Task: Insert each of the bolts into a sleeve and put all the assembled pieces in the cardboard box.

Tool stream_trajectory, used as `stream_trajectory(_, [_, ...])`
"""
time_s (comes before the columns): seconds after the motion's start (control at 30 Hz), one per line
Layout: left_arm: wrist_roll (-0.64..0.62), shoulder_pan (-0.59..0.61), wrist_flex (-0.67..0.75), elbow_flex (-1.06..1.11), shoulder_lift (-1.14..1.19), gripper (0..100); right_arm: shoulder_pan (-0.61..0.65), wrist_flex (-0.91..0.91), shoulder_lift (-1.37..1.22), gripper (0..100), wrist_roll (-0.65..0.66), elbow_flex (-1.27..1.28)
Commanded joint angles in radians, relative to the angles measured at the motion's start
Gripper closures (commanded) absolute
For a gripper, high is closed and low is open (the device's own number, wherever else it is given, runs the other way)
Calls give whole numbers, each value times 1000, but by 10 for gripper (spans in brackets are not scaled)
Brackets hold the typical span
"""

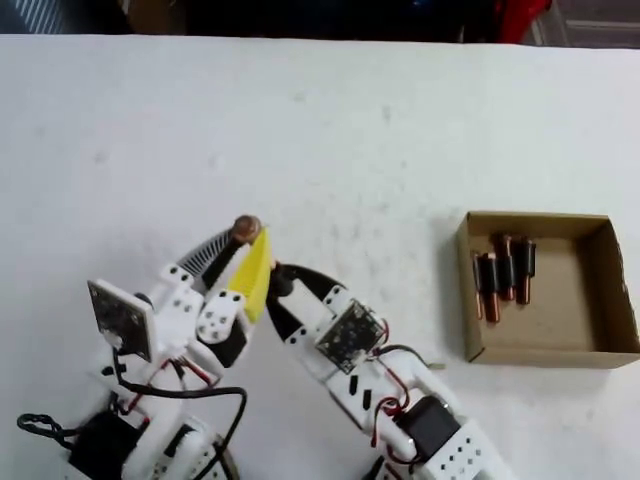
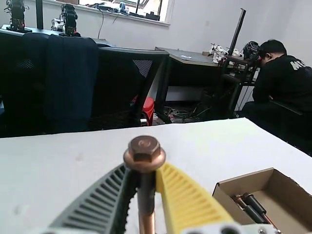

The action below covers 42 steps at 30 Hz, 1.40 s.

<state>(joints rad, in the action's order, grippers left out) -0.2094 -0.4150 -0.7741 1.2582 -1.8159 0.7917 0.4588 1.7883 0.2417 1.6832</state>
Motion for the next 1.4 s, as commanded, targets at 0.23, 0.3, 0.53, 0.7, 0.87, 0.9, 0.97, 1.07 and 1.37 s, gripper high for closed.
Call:
stream_trajectory(0.23, [-14,-8,-5,-26,-12,976,-7,-7,12,981,11,5])
stream_trajectory(0.3, [-14,-8,-29,-26,-12,976,-7,-10,12,981,11,5])
stream_trajectory(0.53, [-14,-10,-57,-25,-12,976,-10,-28,12,981,11,6])
stream_trajectory(0.7, [-9,-10,-74,-12,-12,976,-10,-28,12,981,11,6])
stream_trajectory(0.87, [-9,-10,-75,75,-12,976,-10,-27,12,981,11,6])
stream_trajectory(0.9, [-9,-10,-77,87,-12,976,-10,-27,12,981,11,6])
stream_trajectory(0.97, [-9,-10,-86,98,-12,976,-10,-27,12,981,11,6])
stream_trajectory(1.07, [-8,-10,-141,103,-12,976,-12,-27,12,981,11,6])
stream_trajectory(1.37, [-8,-10,-258,104,-12,976,-12,-27,12,981,11,6])
